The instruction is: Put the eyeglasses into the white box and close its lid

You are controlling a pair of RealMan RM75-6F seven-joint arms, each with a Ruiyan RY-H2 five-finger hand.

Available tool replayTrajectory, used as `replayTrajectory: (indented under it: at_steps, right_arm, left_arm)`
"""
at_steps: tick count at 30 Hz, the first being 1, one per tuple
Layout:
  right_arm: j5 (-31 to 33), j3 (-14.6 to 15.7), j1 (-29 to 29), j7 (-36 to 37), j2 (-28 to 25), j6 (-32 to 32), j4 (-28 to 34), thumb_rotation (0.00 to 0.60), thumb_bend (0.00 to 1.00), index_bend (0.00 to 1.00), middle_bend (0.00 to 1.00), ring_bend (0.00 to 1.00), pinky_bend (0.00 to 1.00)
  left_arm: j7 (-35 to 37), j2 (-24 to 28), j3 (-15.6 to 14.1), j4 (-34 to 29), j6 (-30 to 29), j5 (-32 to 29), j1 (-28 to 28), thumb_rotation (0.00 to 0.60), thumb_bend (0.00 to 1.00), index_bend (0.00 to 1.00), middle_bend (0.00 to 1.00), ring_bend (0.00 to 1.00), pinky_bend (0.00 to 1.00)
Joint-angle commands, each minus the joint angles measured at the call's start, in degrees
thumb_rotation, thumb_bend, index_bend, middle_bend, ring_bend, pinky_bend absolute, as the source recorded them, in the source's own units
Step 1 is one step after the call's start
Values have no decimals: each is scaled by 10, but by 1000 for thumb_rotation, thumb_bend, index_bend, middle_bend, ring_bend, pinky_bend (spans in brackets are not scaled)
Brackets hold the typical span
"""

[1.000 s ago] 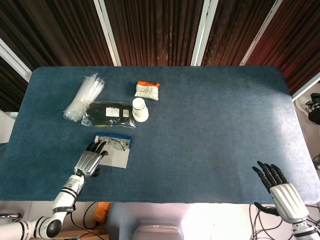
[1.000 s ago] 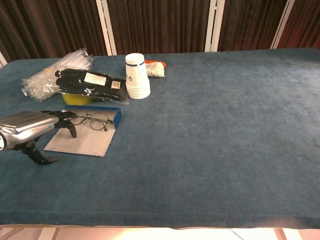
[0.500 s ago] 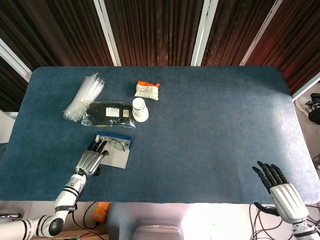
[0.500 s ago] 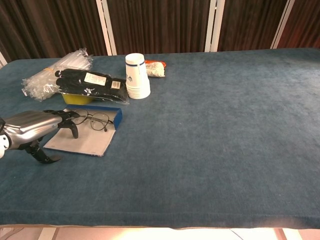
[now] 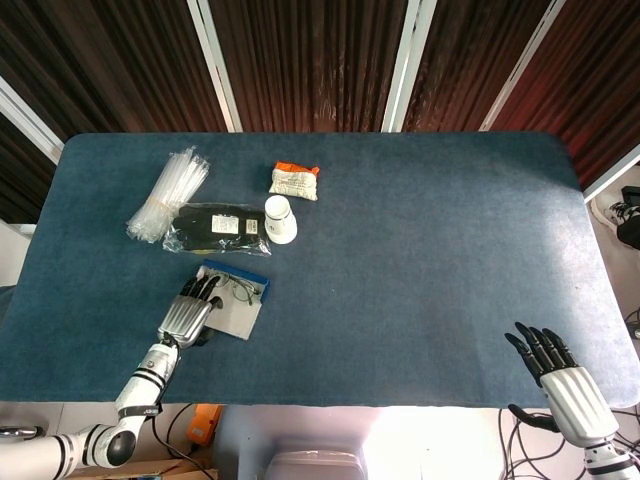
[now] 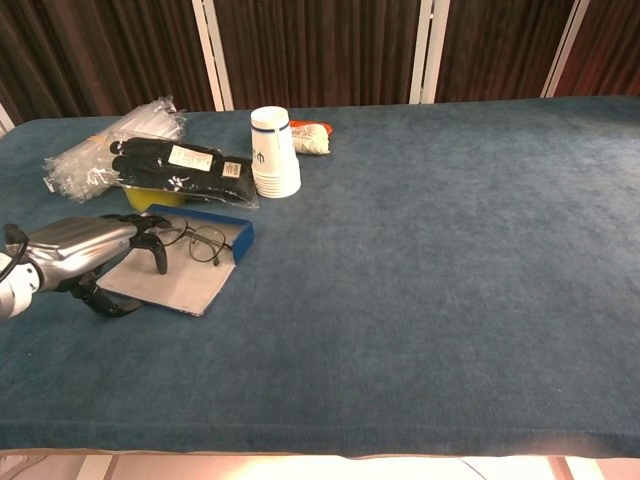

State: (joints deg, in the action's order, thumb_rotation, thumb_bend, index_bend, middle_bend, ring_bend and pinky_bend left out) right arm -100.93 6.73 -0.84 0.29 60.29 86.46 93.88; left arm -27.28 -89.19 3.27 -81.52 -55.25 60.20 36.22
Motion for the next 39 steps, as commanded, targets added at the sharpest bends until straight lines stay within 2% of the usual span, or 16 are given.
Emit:
replayTrajectory:
  at_steps: [1, 12, 21, 31, 39]
  right_arm:
    - [0, 0, 0, 0, 0, 1, 0, 600, 278, 0, 0, 0, 0]
    - [-1, 1, 1, 1, 0, 1, 0, 600, 278, 0, 0, 0, 0]
    - [-2, 1, 1, 6, -2, 4, -1, 600, 278, 0, 0, 0, 0]
    - [-2, 0, 4, 16, -6, 11, -3, 600, 278, 0, 0, 0, 0]
    - [-3, 0, 4, 13, -6, 10, -3, 600, 279, 0, 0, 0, 0]
  left_arm:
    - [19, -9, 3, 12, -7, 15, -3, 600, 323, 441, 49, 0, 93]
    - [92, -32, 15, 38, -31, 69, -12, 600, 322, 441, 68, 0, 99]
    - [135, -80, 32, 94, -50, 91, -12, 600, 336, 447, 72, 0, 99]
    - [164, -140, 52, 174, -87, 110, -14, 600, 393, 538, 106, 0, 99]
    - [172, -165, 61, 214, -98, 117, -15, 600, 398, 605, 129, 1, 99]
